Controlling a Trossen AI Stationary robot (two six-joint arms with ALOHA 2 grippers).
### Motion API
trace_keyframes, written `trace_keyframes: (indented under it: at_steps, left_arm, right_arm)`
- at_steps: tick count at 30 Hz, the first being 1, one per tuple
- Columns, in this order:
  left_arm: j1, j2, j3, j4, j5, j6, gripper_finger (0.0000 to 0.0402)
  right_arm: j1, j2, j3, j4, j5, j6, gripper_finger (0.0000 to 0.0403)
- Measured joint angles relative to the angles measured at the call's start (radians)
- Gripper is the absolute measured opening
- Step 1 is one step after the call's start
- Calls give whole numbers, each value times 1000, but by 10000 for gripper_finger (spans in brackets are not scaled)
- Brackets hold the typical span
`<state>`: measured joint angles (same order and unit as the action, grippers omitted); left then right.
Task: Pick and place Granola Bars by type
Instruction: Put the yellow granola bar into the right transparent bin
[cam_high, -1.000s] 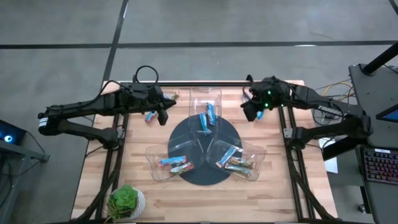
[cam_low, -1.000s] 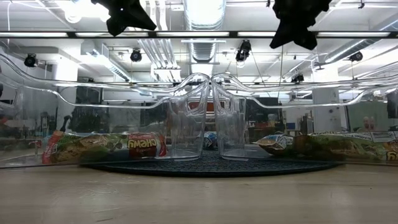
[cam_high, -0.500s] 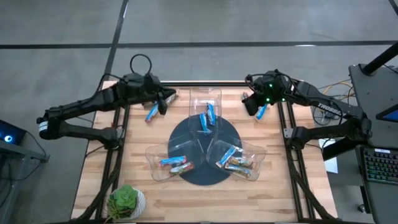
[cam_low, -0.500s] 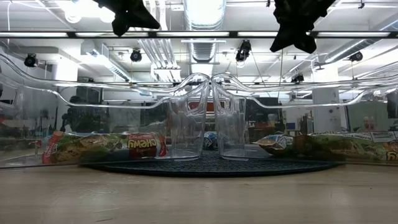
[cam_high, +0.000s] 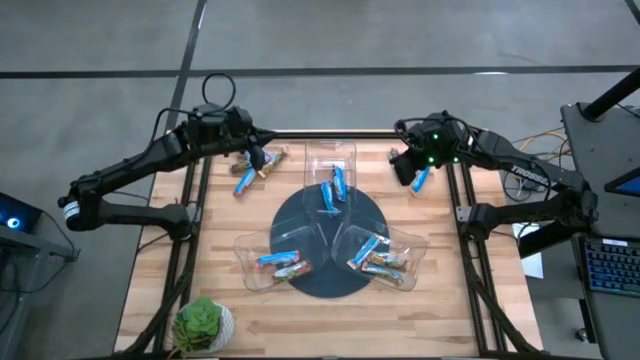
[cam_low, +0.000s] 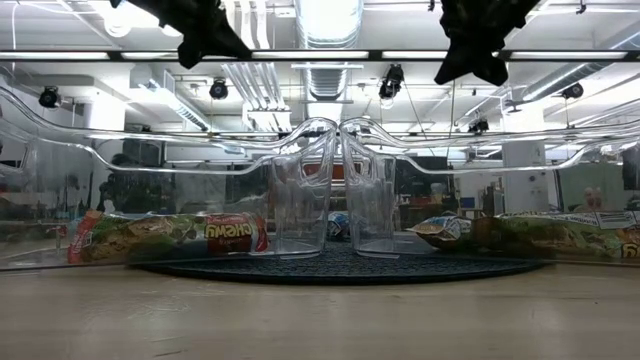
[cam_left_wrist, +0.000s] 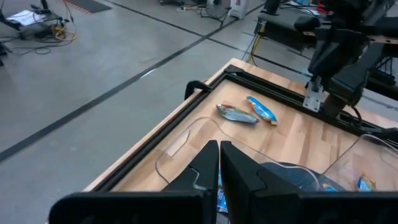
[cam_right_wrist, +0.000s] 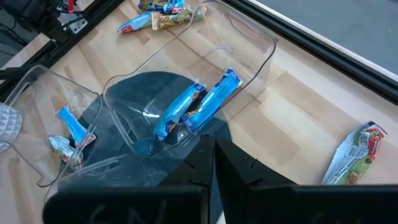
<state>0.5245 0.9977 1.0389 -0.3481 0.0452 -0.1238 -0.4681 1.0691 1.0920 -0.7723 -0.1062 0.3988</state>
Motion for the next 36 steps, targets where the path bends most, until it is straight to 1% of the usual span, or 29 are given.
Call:
trace_keyframes:
  at_steps: [9, 15, 27, 36]
  left_arm:
    - [2, 0, 0, -4, -5, 3, 0]
    - [27, 5, 14, -19, -7, 16, 0]
    - [72, 123, 142, -100, -10, 19, 0]
    - [71, 168, 170, -126, -9, 34, 0]
  right_arm:
    - [-18, 0, 0, 0, 1, -5, 8]
    - [-18, 0, 0, 0, 1, -7, 8]
    - [-17, 0, 0, -1, 2, -9, 8]
    - [-17, 0, -3, -6, 2, -10, 8]
